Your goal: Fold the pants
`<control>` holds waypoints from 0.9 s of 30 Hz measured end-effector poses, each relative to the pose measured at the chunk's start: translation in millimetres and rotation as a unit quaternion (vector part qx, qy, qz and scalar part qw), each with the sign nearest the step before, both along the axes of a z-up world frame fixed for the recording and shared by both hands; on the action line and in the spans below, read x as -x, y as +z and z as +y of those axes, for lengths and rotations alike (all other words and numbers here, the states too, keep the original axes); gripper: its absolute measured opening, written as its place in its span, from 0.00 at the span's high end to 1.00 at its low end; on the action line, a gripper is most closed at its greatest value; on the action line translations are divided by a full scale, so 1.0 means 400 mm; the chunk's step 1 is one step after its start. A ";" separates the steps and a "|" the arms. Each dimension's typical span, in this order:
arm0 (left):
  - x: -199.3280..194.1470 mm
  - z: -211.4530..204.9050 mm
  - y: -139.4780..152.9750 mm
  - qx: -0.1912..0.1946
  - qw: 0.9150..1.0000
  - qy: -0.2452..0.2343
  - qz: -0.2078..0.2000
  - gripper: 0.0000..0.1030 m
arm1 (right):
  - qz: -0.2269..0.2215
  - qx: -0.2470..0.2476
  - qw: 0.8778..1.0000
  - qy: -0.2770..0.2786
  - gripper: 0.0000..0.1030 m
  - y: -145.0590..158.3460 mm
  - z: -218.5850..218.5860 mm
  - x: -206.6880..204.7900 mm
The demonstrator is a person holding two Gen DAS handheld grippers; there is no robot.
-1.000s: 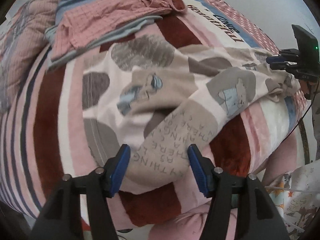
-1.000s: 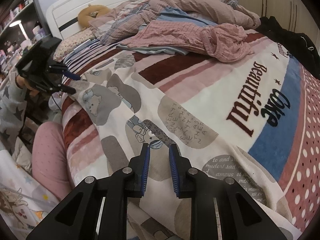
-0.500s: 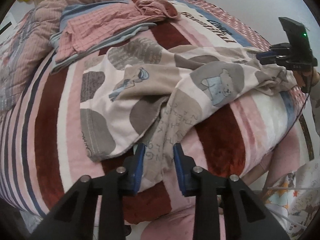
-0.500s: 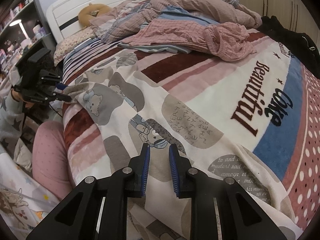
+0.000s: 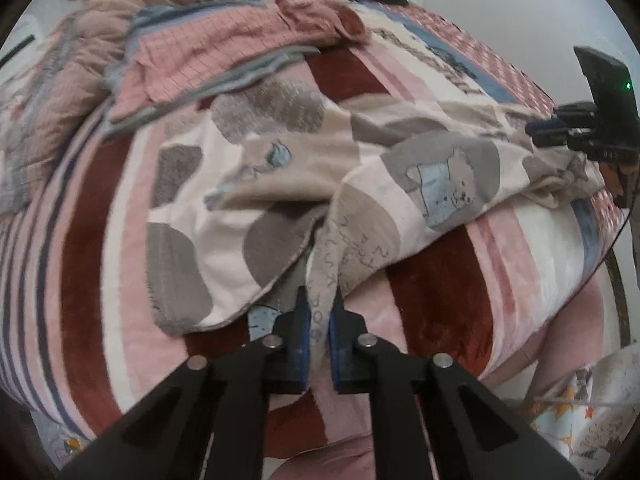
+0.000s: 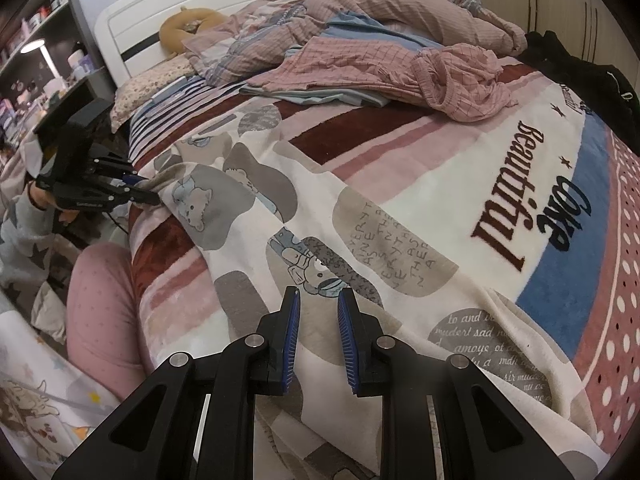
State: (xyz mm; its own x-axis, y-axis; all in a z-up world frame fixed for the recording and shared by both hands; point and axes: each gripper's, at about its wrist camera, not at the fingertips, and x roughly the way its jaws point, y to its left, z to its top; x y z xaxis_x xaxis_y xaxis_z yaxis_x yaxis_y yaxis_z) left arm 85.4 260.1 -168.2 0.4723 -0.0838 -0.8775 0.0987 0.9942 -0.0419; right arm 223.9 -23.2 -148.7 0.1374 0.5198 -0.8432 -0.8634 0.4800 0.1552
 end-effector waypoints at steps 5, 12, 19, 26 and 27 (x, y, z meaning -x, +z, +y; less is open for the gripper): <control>0.045 0.021 0.103 0.010 0.997 0.041 -0.067 0.97 | 0.001 0.003 1.000 -0.005 0.76 -0.005 -0.008 -0.008; 0.083 -0.001 0.234 0.015 0.991 0.043 -0.126 0.97 | -0.003 -0.004 1.000 -0.004 0.71 0.009 -0.006 -0.012; 0.089 0.002 0.340 0.017 0.986 0.040 -0.162 0.97 | -0.011 -0.007 1.000 0.001 0.71 0.030 -0.002 -0.012; -0.093 0.077 0.279 0.001 0.996 0.036 -0.083 0.97 | -0.015 -0.014 1.000 -0.001 0.70 0.047 -0.001 -0.022; -0.120 0.086 0.262 0.001 0.997 0.035 -0.068 0.97 | -0.016 -0.014 1.000 -0.001 0.70 0.047 0.000 -0.021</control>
State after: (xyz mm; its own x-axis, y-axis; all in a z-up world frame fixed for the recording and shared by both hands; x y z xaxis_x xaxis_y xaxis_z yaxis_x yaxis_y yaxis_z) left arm 133.3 294.6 -63.5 0.5922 -0.0473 -0.8044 0.0332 0.9989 -0.0343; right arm 232.1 -23.2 -129.7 0.1652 0.5422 -0.8238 -0.8669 0.4782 0.1408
